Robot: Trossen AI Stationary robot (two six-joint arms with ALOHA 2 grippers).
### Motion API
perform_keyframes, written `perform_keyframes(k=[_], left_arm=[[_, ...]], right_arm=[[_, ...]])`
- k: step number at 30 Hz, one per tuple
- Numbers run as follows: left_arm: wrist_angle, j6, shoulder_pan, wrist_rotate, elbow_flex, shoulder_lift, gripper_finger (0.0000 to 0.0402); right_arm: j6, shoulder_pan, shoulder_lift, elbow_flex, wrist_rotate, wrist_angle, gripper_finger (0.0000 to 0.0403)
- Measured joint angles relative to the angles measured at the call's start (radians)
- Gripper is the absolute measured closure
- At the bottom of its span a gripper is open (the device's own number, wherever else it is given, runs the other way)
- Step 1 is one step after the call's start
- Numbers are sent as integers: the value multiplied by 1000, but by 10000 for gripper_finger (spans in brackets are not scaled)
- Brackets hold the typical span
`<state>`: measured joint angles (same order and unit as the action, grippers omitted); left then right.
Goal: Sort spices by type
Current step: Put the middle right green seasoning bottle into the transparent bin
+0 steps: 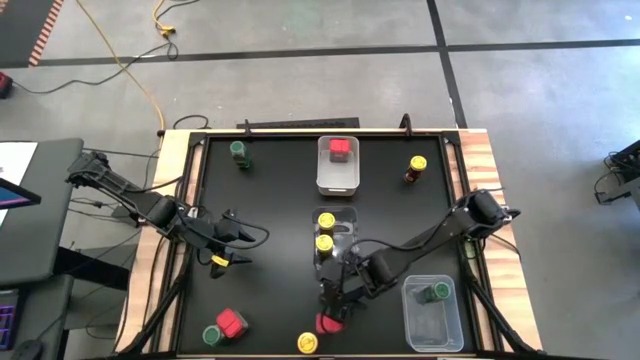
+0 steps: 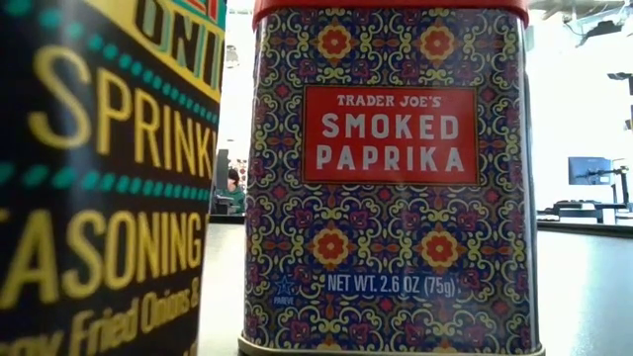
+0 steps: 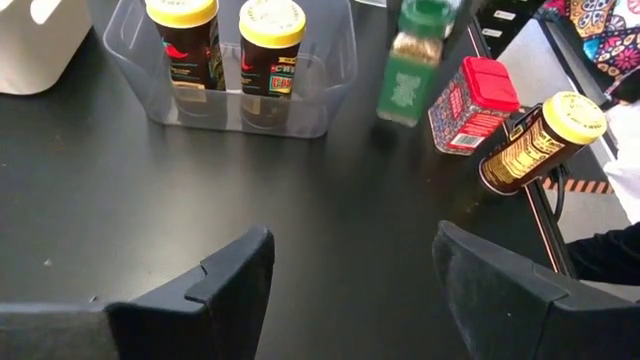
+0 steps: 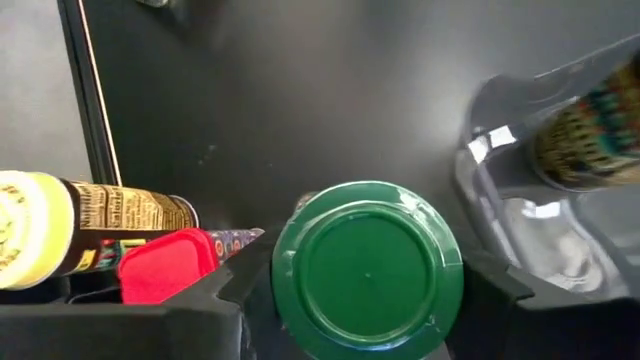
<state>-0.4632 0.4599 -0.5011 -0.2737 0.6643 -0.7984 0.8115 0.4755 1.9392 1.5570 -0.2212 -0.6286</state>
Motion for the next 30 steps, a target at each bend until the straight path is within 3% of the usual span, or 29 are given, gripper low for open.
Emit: perform_keyframes(k=[12,20,30], left_arm=[[2,0,0,0,0,0,140],[3,0,0,-1,0,0,140],[21,0,0,-4,0,0,140]], right_arm=[[-16,36,-195,0,-61,-203,177],[-36,119,-360,-3,-132,-444,177],[15,307,-563,-232,-147,-501,177]])
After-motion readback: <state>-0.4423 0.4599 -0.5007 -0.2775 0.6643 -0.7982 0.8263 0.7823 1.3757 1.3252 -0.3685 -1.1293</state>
